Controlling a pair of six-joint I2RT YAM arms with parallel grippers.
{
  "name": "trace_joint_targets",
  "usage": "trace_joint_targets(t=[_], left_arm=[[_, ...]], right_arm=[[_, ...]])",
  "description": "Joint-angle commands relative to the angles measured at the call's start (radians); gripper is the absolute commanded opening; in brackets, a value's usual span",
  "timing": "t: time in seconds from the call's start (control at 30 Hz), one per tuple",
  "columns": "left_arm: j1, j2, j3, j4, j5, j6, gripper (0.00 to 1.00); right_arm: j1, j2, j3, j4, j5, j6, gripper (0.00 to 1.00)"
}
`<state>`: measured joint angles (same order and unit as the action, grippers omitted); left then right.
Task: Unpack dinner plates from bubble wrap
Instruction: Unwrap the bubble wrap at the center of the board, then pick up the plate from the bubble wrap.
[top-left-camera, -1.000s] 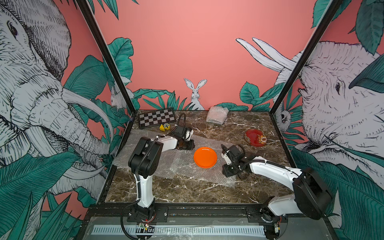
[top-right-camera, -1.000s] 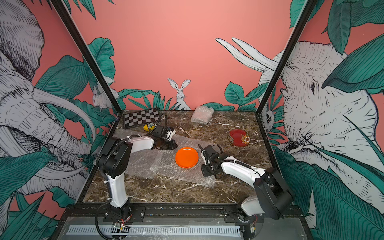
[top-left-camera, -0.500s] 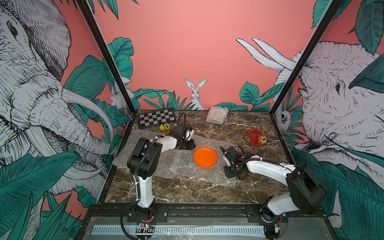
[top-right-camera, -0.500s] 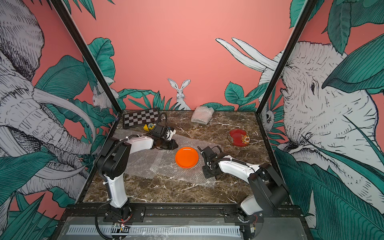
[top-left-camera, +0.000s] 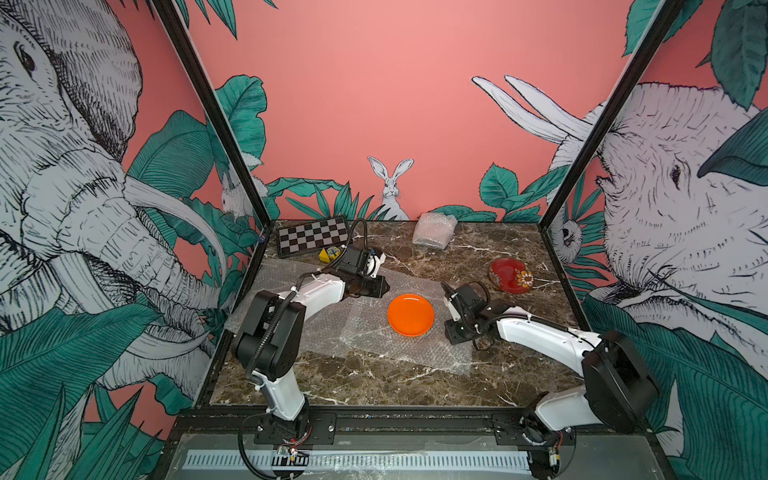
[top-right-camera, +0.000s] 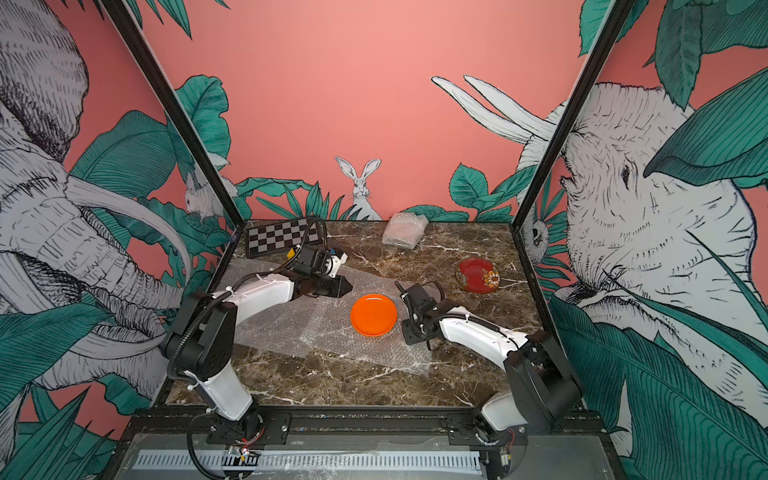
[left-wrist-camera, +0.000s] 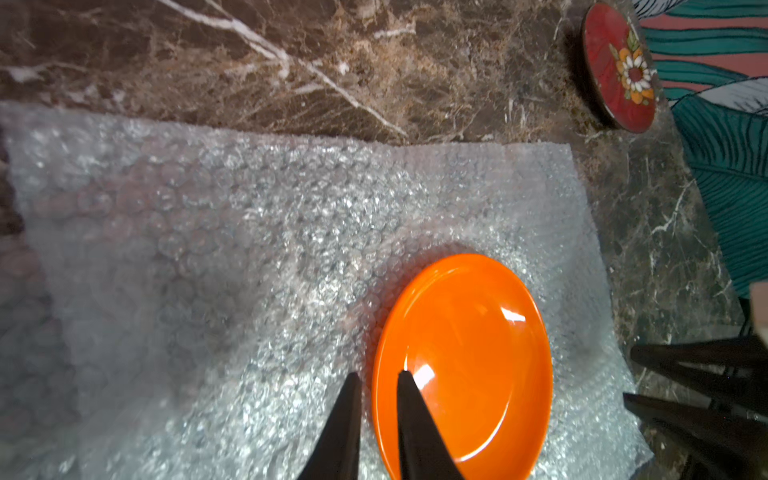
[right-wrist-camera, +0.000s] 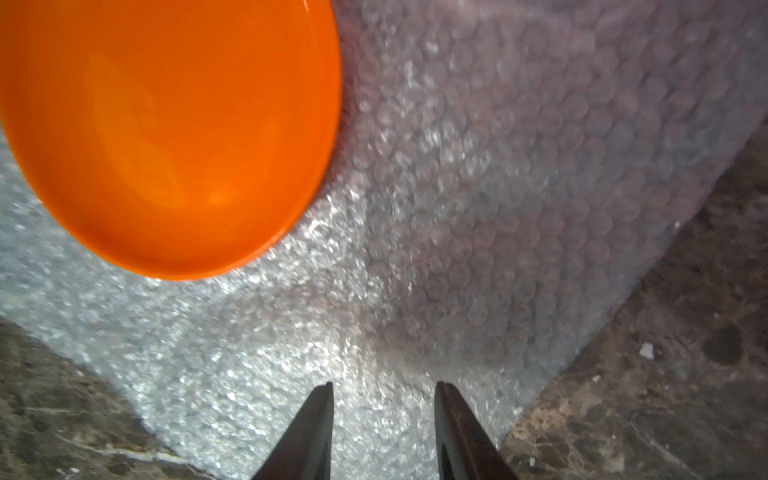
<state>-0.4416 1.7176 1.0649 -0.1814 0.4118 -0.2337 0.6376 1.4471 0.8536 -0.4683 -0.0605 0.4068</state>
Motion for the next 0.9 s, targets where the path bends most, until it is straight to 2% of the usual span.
trace_joint_targets(t=[0.0,0.2,0.4,0.87], left_arm=[[0.002,-0.046,-0.040,-0.063,0.039,0.031,0.21],[-0.003,-0.047,-0.094,-0.054,0.106,0.027,0.22],[-0.009,-0.015,-0.125,-0.018,0.114,0.006,0.22],[-0.011,0.055,-0.126,0.021,0.146,-0.010,0.17]], right_arm=[[-0.044,0.033,0.030,0.082,-0.094,-0.006,0.43],[-0.114,0.112,0.081,0.180,-0.241,0.007,0.44],[-0.159,0.217,0.127,0.242,-0.344,0.055,0.44],[-0.195,0.311,0.160,0.314,-0.440,0.112,0.38]])
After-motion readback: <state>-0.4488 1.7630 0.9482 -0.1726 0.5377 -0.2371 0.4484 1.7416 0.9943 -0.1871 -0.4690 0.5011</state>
